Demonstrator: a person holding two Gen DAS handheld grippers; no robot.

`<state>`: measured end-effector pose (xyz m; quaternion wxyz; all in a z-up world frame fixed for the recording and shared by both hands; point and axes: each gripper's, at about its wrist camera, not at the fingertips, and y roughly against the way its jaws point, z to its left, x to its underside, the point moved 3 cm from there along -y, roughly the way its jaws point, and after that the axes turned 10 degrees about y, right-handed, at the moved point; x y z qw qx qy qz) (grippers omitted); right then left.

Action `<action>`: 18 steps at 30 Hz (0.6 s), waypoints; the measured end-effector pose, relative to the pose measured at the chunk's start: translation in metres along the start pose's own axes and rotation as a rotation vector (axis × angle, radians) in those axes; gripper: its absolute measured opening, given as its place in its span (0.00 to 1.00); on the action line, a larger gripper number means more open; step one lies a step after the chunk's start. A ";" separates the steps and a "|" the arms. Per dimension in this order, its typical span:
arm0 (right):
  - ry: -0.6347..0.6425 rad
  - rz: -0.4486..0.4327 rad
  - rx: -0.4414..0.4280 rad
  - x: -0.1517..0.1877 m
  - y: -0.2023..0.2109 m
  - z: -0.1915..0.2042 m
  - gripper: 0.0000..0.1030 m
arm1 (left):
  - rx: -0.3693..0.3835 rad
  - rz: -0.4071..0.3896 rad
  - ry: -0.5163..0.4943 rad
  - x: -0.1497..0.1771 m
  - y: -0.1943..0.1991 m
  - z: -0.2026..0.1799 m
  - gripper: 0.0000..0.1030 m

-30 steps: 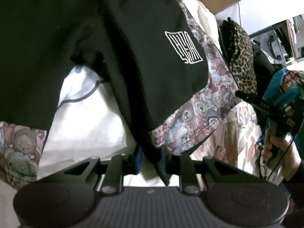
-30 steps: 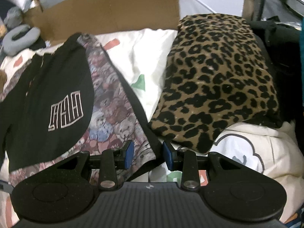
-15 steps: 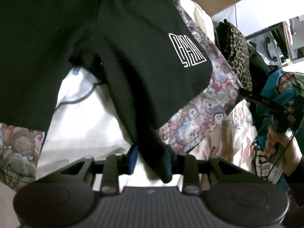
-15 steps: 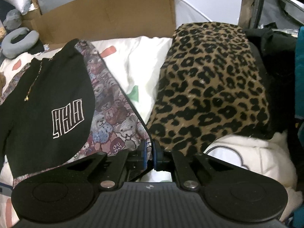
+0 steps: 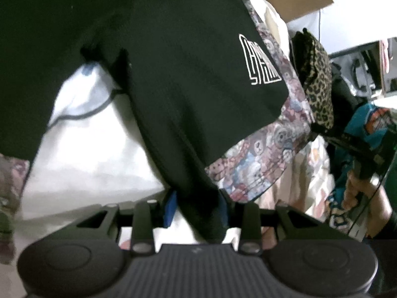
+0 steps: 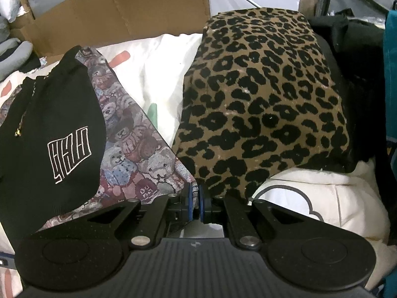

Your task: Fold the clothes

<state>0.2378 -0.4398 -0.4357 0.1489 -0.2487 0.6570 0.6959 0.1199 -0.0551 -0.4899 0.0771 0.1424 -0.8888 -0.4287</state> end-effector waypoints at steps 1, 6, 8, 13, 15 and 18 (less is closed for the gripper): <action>-0.001 0.000 -0.001 0.000 0.000 0.000 0.04 | 0.010 0.008 0.010 0.000 -0.001 0.001 0.11; -0.023 -0.005 -0.018 -0.008 0.012 -0.001 0.04 | 0.038 0.025 0.008 -0.001 0.010 -0.003 0.03; -0.023 -0.010 -0.024 -0.012 0.020 -0.001 0.03 | 0.049 0.027 -0.005 0.000 0.018 -0.007 0.03; 0.012 -0.013 -0.032 -0.021 0.043 0.005 0.03 | 0.070 0.035 -0.028 -0.004 0.044 -0.016 0.03; 0.019 -0.009 -0.031 -0.022 0.046 0.005 0.03 | 0.075 0.042 -0.035 -0.005 0.050 -0.017 0.03; 0.015 0.013 -0.028 -0.017 0.045 0.003 0.03 | 0.058 0.064 -0.041 -0.002 0.044 -0.014 0.03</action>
